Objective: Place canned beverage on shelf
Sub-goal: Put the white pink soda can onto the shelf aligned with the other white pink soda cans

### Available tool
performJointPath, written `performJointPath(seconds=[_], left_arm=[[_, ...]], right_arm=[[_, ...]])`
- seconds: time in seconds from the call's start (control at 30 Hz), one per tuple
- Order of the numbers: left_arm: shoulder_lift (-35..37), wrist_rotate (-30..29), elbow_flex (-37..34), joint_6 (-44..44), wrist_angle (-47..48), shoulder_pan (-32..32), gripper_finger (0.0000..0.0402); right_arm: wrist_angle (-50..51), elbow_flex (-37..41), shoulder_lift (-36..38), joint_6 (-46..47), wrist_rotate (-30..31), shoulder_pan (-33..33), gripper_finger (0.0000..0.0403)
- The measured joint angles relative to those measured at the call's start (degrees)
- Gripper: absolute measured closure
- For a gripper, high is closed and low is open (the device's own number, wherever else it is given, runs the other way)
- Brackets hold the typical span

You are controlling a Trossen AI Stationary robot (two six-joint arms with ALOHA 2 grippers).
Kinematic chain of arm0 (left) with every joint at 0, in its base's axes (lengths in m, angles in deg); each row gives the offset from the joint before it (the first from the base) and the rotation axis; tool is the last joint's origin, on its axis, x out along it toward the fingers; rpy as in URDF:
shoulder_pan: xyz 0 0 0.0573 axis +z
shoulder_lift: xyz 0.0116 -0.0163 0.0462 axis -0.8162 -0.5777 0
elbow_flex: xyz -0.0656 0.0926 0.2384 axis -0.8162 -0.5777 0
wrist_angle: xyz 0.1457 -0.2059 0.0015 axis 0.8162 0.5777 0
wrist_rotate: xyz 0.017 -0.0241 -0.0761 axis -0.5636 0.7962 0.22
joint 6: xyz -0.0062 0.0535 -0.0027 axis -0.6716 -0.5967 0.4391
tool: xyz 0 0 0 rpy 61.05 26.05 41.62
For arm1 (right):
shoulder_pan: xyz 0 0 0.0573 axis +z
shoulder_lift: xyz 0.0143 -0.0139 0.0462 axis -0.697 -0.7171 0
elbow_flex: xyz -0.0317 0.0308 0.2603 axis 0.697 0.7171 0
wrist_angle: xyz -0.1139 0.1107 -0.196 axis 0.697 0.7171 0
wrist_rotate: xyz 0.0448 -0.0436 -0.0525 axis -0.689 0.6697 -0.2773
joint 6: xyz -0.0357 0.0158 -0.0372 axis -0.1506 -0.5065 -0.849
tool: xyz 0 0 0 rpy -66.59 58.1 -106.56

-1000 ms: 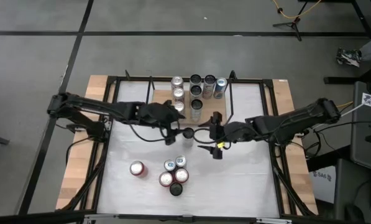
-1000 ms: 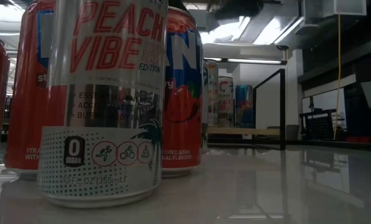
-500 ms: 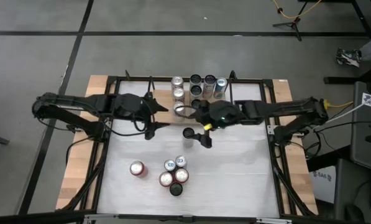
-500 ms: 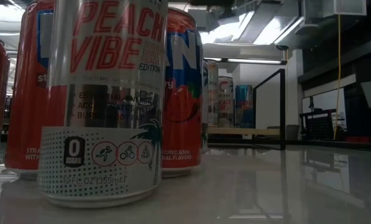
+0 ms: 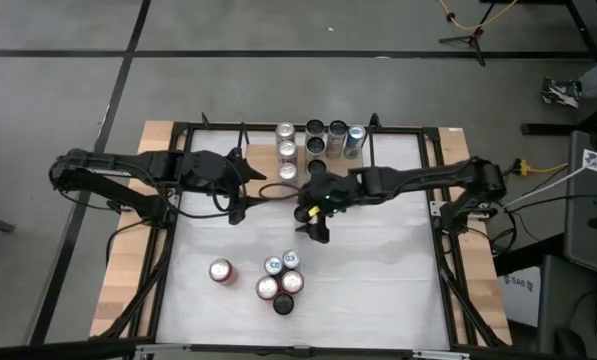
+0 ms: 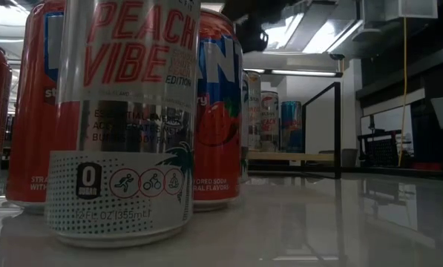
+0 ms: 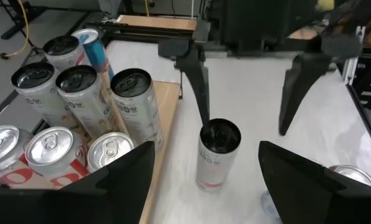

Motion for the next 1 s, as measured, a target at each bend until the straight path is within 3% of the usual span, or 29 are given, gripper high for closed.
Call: performJointPath(seconds=[0.5,0.83,1.0], left_arm=[[0.0,0.0,0.0,0.0,-0.1,0.0,0.0122],[0.0,0.0,0.0,0.0,-0.2,0.0,0.0122],[0.0,0.0,0.0,0.0,-0.2,0.0,0.0122]], right_arm=[[3.4,-0.5,-2.4,-0.2,0.8,0.0,0.0015],[11.8,-10.6,-2.7,-0.7,-0.6,-2.0,0.0015],[18.8,-15.7,-6.2,-3.1,-1.0,-2.7,0.0015]])
